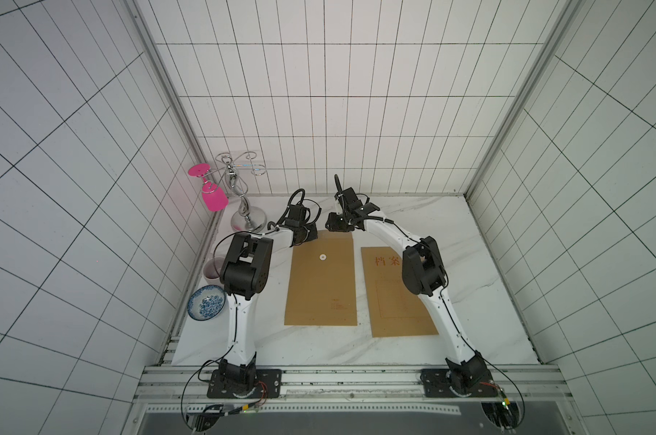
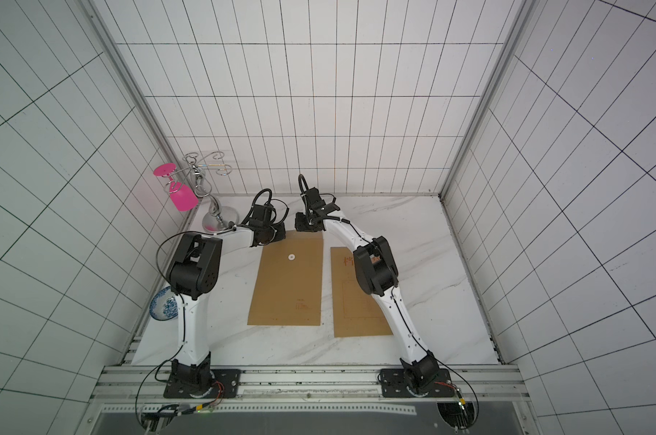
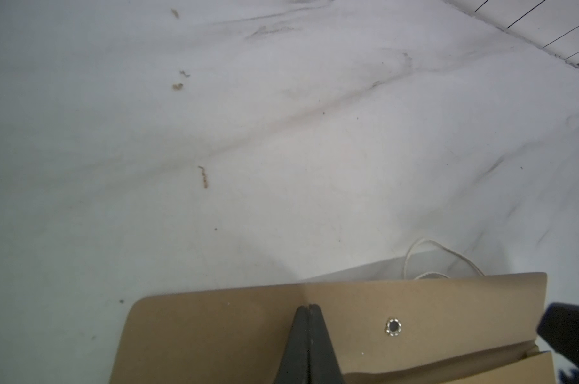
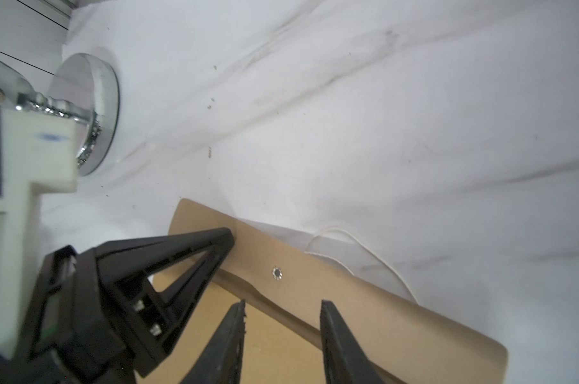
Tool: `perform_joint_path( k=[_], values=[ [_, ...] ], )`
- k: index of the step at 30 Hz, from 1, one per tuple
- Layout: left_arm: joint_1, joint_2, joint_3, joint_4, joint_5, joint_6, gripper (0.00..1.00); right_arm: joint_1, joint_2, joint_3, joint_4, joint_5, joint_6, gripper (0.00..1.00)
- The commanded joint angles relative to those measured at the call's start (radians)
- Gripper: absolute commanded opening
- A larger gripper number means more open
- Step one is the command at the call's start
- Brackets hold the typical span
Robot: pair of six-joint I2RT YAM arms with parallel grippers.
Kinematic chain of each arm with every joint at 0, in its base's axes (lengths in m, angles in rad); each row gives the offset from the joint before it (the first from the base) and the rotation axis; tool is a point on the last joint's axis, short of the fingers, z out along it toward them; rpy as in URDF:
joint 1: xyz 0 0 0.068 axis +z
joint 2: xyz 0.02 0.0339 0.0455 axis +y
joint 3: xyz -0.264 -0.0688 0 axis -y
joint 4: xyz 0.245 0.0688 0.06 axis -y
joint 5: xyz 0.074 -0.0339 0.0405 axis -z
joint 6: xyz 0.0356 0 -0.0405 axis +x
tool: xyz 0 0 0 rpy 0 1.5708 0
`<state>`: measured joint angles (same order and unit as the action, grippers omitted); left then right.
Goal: Open the file bag
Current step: Place the file bag at the center of the board.
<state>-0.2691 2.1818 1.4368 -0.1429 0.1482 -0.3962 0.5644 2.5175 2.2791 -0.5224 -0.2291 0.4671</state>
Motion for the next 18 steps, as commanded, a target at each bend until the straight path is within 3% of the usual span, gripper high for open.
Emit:
perform_joint_path(
  k=[1, 18],
  values=[
    [-0.005, -0.008, -0.023, -0.018, 0.011, 0.023, 0.0, -0.001, 0.071, 0.033, 0.004, -0.019, 0.065, 0.37],
    [0.016, -0.022, -0.041, -0.025, -0.015, 0.007, 0.0, -0.078, -0.012, -0.194, 0.024, 0.014, 0.036, 0.25]
  ],
)
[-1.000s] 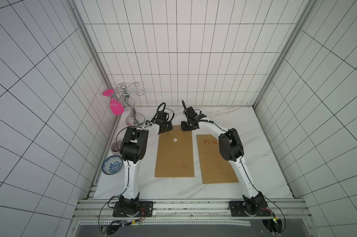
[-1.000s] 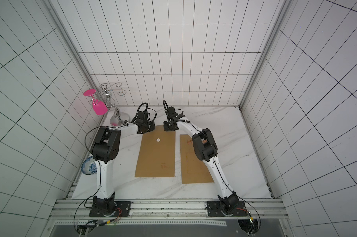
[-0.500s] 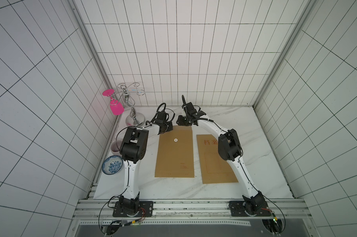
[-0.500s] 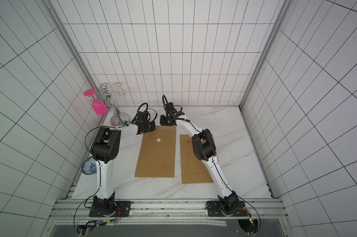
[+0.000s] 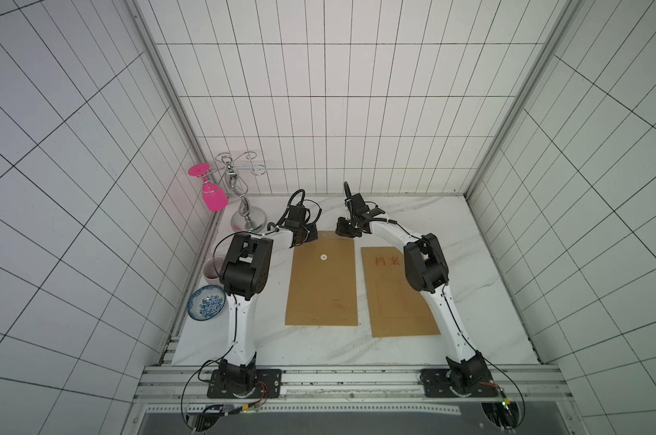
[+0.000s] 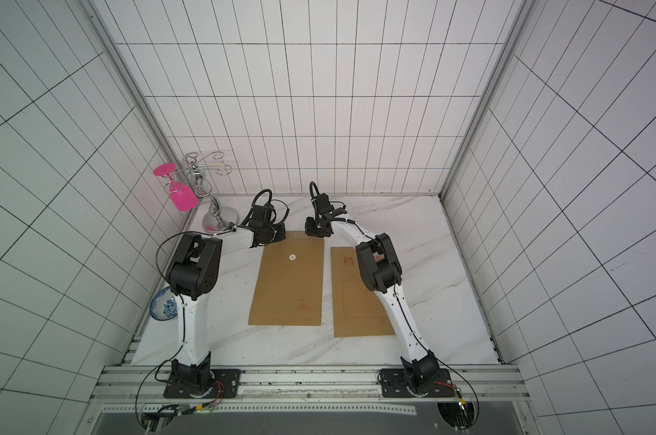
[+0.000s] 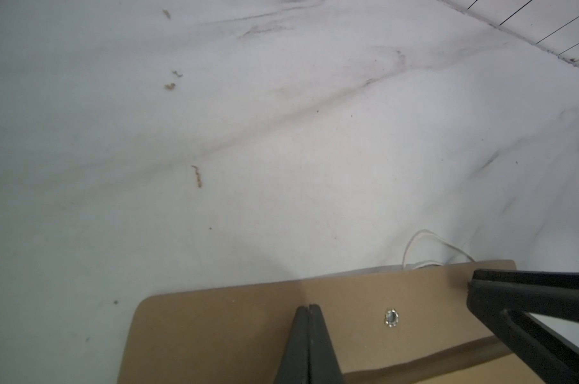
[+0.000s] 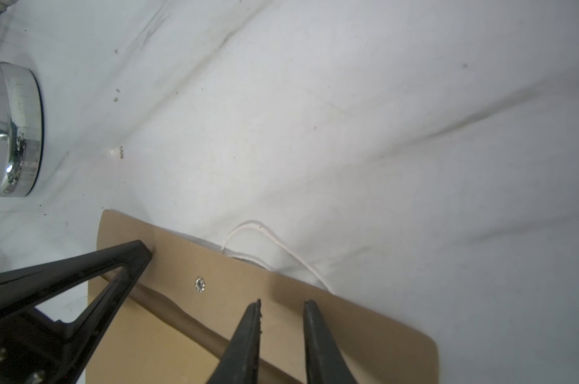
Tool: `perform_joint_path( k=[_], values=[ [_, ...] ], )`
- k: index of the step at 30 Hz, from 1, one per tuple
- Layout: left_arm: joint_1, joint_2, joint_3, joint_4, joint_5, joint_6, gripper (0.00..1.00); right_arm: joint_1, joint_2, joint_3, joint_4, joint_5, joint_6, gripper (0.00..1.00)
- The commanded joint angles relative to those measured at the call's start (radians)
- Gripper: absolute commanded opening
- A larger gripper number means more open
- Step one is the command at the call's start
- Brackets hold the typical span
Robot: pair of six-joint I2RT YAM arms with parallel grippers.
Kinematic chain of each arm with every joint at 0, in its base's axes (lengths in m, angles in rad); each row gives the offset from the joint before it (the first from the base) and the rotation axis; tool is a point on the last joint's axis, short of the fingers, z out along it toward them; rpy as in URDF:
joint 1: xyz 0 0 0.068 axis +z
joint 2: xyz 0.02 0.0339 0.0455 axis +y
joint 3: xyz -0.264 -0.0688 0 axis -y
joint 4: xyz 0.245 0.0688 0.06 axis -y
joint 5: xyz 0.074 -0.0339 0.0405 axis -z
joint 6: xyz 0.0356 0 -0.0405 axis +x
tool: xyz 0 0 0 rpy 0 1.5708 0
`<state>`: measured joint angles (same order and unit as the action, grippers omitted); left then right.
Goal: Open the file bag
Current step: Place the file bag at the center of the board.
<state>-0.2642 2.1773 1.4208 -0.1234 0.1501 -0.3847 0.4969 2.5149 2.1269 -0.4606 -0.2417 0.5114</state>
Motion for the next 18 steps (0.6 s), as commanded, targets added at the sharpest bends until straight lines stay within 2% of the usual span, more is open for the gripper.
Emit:
perform_joint_path(
  k=[1, 5, 7, 13, 15, 18],
  values=[
    [0.011, -0.022, -0.027, -0.045, -0.018, -0.01, 0.0, -0.011, -0.003, -0.036, -0.039, 0.024, -0.007, 0.24],
    [0.016, -0.042, -0.03, -0.044, -0.028, -0.029, 0.17, -0.011, 0.012, -0.016, -0.049, 0.013, -0.005, 0.22],
    [0.023, -0.048, -0.024, -0.046, -0.029, -0.039, 0.2, -0.011, 0.007, -0.016, -0.049, 0.013, -0.007, 0.22],
    [0.04, -0.05, -0.018, -0.042, -0.009, -0.066, 0.11, -0.011, 0.004, -0.007, -0.05, 0.002, -0.007, 0.21],
    [0.039, -0.047, -0.022, -0.041, -0.016, -0.067, 0.01, -0.009, 0.005, -0.003, -0.05, 0.001, -0.004, 0.22],
    [0.04, -0.041, -0.031, -0.041, -0.022, -0.074, 0.0, -0.009, 0.007, 0.004, -0.051, -0.003, -0.002, 0.23]
  ],
)
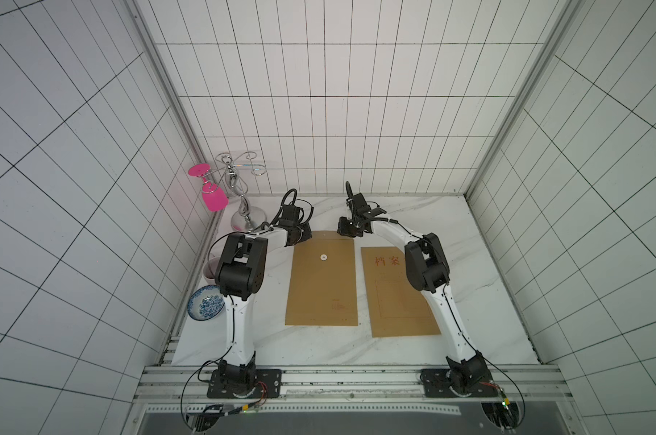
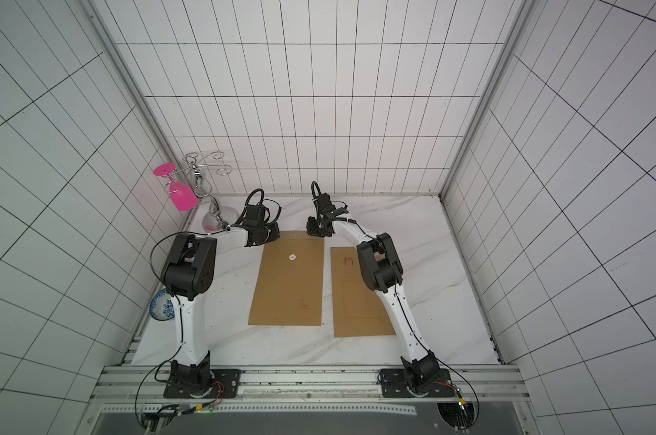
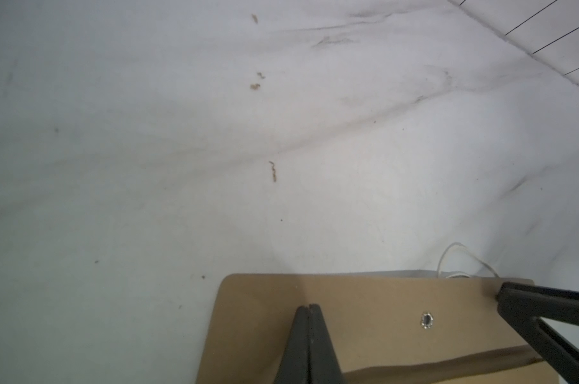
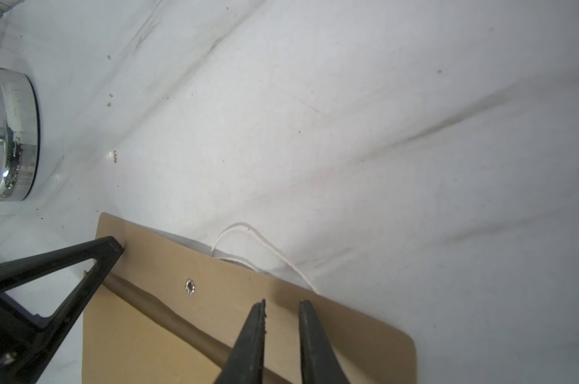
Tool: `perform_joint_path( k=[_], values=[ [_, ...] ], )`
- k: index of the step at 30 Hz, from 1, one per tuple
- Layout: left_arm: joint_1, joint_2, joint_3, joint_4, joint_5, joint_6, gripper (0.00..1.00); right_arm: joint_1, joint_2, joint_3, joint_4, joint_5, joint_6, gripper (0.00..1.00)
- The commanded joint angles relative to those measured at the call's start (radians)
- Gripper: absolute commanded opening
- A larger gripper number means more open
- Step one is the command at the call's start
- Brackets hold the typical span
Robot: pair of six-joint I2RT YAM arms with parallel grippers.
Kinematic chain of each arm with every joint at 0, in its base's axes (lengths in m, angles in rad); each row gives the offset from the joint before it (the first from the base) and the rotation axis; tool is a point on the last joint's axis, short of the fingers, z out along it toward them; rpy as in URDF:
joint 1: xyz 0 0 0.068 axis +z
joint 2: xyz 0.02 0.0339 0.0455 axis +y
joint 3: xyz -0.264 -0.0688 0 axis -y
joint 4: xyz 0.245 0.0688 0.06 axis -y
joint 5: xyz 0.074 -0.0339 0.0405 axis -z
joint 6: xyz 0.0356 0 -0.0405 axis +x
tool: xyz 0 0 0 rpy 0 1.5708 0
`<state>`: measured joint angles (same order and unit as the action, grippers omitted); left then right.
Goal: Open the file bag
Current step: Place the file bag at the center of the board, then pick up the file bag from the center of the board.
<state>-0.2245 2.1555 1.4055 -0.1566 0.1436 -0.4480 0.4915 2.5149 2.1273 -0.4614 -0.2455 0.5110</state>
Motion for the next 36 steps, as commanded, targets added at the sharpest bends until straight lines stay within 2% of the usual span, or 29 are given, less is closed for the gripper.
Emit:
perform_joint_path(
  k=[1, 5, 9, 14, 17, 20, 23, 27, 32, 36],
  values=[
    [-0.001, -0.014, -0.016, -0.009, -0.012, -0.01, 0.0, -0.005, 0.008, 0.009, -0.053, -0.002, -0.001, 0.23],
    [-0.001, -0.013, -0.017, -0.008, -0.013, -0.003, 0.0, -0.005, 0.003, 0.047, -0.069, -0.009, -0.003, 0.28],
    [-0.001, -0.028, -0.009, -0.014, -0.015, 0.01, 0.0, -0.013, -0.04, 0.083, -0.071, -0.039, -0.015, 0.38],
    [-0.001, -0.036, -0.006, -0.021, -0.016, 0.016, 0.0, -0.021, -0.15, 0.079, -0.068, -0.068, -0.042, 0.53],
    [-0.001, -0.04, 0.001, -0.02, 0.001, 0.014, 0.02, -0.021, -0.251, 0.012, -0.068, -0.054, -0.058, 0.55],
    [-0.001, -0.06, 0.01, -0.015, 0.003, 0.008, 0.2, -0.022, -0.385, -0.151, -0.046, -0.024, -0.069, 0.55],
    [0.0, -0.085, 0.021, -0.02, 0.001, 0.005, 0.27, -0.025, -0.541, -0.365, 0.002, 0.013, -0.074, 0.55],
    [-0.002, -0.145, 0.019, -0.027, -0.015, -0.004, 0.29, -0.039, -0.744, -0.65, 0.037, 0.074, -0.058, 0.57],
    [-0.03, -0.275, -0.001, -0.045, -0.062, -0.015, 0.3, -0.066, -0.954, -0.94, 0.012, 0.177, -0.026, 0.7],
    [-0.109, -0.431, -0.079, -0.07, -0.136, -0.03, 0.29, -0.077, -1.098, -1.1, -0.055, 0.265, 0.023, 0.78]
  ],
)
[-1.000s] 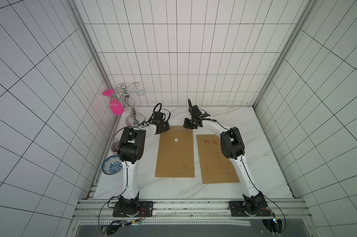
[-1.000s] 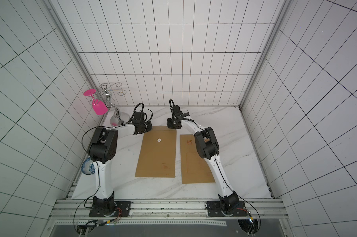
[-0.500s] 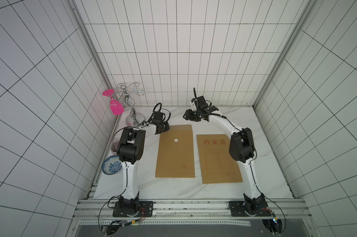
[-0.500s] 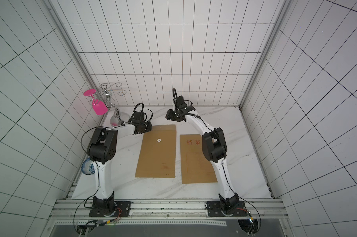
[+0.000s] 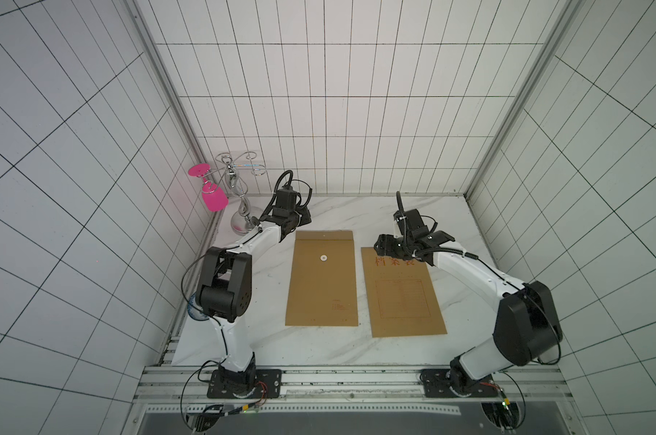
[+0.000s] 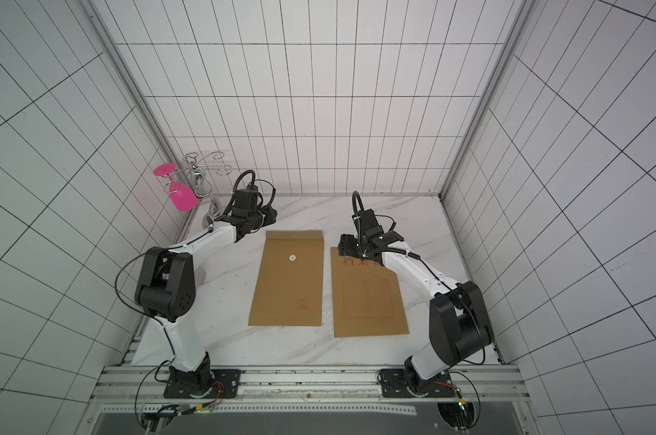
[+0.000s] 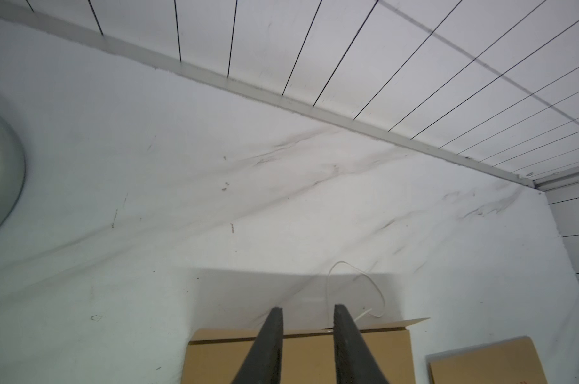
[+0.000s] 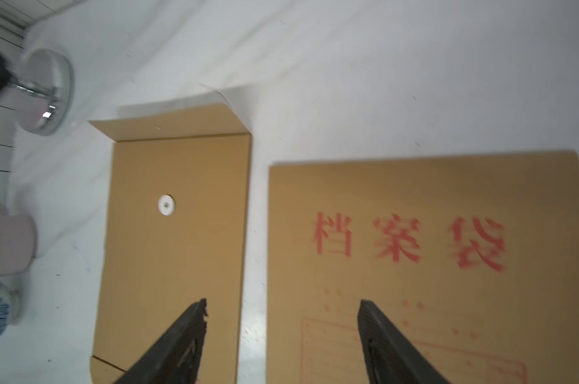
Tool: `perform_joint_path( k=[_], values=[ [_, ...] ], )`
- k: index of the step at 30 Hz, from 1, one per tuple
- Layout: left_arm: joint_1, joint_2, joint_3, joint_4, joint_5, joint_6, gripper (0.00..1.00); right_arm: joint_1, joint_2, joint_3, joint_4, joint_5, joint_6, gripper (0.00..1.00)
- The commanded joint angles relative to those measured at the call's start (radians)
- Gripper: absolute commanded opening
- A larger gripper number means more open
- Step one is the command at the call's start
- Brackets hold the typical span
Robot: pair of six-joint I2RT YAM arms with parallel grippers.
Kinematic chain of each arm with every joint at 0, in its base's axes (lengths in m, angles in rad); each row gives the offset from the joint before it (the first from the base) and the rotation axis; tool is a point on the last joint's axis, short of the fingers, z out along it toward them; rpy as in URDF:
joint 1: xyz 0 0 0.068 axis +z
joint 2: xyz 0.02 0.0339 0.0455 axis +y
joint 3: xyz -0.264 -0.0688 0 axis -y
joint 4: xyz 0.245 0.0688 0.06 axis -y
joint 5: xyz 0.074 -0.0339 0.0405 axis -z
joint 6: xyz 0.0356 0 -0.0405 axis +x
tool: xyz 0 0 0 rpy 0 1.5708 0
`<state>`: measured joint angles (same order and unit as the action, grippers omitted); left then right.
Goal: Open the file bag
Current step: Pick up the file bag from the center of the board.
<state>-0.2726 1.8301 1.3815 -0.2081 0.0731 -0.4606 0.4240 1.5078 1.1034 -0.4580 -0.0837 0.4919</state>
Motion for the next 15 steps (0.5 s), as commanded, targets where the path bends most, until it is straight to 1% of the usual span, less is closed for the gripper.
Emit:
perform_joint_path(
  k=[1, 3, 4, 6, 8, 10, 13, 15],
  values=[
    [-0.094, -0.143, -0.09, -0.012, -0.077, -0.019, 0.29, -0.01, -0.117, -0.102, -0.082, 0.142, 0.055, 0.8],
    [-0.183, -0.225, -0.172, 0.0, -0.096, -0.011, 0.29, -0.013, -0.175, -0.157, -0.134, 0.239, 0.055, 0.85],
    [-0.227, -0.253, -0.21, 0.001, -0.085, -0.01, 0.29, -0.014, -0.203, -0.186, -0.149, 0.283, 0.053, 0.86],
    [-0.291, -0.291, -0.288, 0.005, -0.025, -0.036, 0.29, -0.035, -0.255, -0.235, -0.184, 0.337, 0.073, 0.89],
    [-0.356, -0.324, -0.366, 0.009, 0.015, -0.057, 0.3, -0.081, -0.3, -0.273, -0.219, 0.305, 0.1, 0.89],
    [-0.433, -0.353, -0.446, 0.023, 0.027, -0.064, 0.36, -0.124, -0.346, -0.307, -0.255, 0.257, 0.129, 0.89],
    [-0.522, -0.347, -0.499, 0.016, 0.014, -0.066, 0.39, -0.16, -0.392, -0.368, -0.269, 0.217, 0.166, 0.88],
    [-0.547, -0.323, -0.516, 0.021, 0.045, -0.093, 0.39, -0.171, -0.408, -0.398, -0.311, 0.224, 0.195, 0.87]
  ],
)
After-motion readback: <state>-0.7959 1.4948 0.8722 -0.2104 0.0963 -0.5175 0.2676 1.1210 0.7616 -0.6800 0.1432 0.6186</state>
